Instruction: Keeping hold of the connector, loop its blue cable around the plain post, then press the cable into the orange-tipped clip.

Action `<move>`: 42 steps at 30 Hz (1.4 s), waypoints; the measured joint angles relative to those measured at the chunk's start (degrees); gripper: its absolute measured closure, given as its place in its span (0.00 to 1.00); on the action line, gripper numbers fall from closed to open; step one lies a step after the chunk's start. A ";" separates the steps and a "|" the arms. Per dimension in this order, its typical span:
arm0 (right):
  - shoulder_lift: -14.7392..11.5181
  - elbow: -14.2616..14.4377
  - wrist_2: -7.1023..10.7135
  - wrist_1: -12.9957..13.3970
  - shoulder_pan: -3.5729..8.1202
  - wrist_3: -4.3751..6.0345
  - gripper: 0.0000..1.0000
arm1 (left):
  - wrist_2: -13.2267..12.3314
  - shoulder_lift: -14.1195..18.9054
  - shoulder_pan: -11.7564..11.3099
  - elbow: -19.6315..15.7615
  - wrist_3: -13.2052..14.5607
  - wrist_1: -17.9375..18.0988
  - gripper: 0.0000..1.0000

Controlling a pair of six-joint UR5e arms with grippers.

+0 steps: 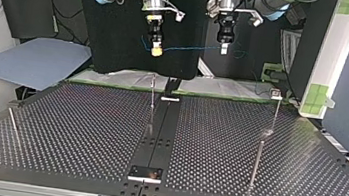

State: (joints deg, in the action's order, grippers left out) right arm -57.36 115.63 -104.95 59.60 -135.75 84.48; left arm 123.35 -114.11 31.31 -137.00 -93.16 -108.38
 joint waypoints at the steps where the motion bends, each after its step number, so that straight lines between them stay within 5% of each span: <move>1: 0.00 0.00 0.00 0.00 0.00 0.00 1.00 | 0.00 0.00 0.00 0.00 0.00 0.00 0.95; 3: 0.00 0.00 0.00 0.00 0.00 0.00 1.00 | 0.00 0.00 0.00 0.00 0.00 0.00 0.72; 5: 0.00 0.00 0.00 0.00 0.00 0.00 1.00 | 0.00 0.00 0.00 0.00 0.00 0.00 0.69; 7: 0.00 0.00 0.00 0.00 0.00 0.00 1.00 | 0.00 0.00 0.00 0.00 0.00 0.00 0.69; 10: 0.00 0.00 0.00 0.00 0.00 0.00 1.00 | 0.00 0.00 0.00 0.00 0.00 0.00 0.89; 42: 0.00 0.00 0.00 0.00 0.00 0.00 1.00 | 0.00 0.00 0.00 0.00 0.00 0.00 0.89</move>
State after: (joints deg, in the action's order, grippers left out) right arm -57.36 115.63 -104.95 59.60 -135.75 84.48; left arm 123.35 -114.11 31.31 -137.00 -93.16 -108.38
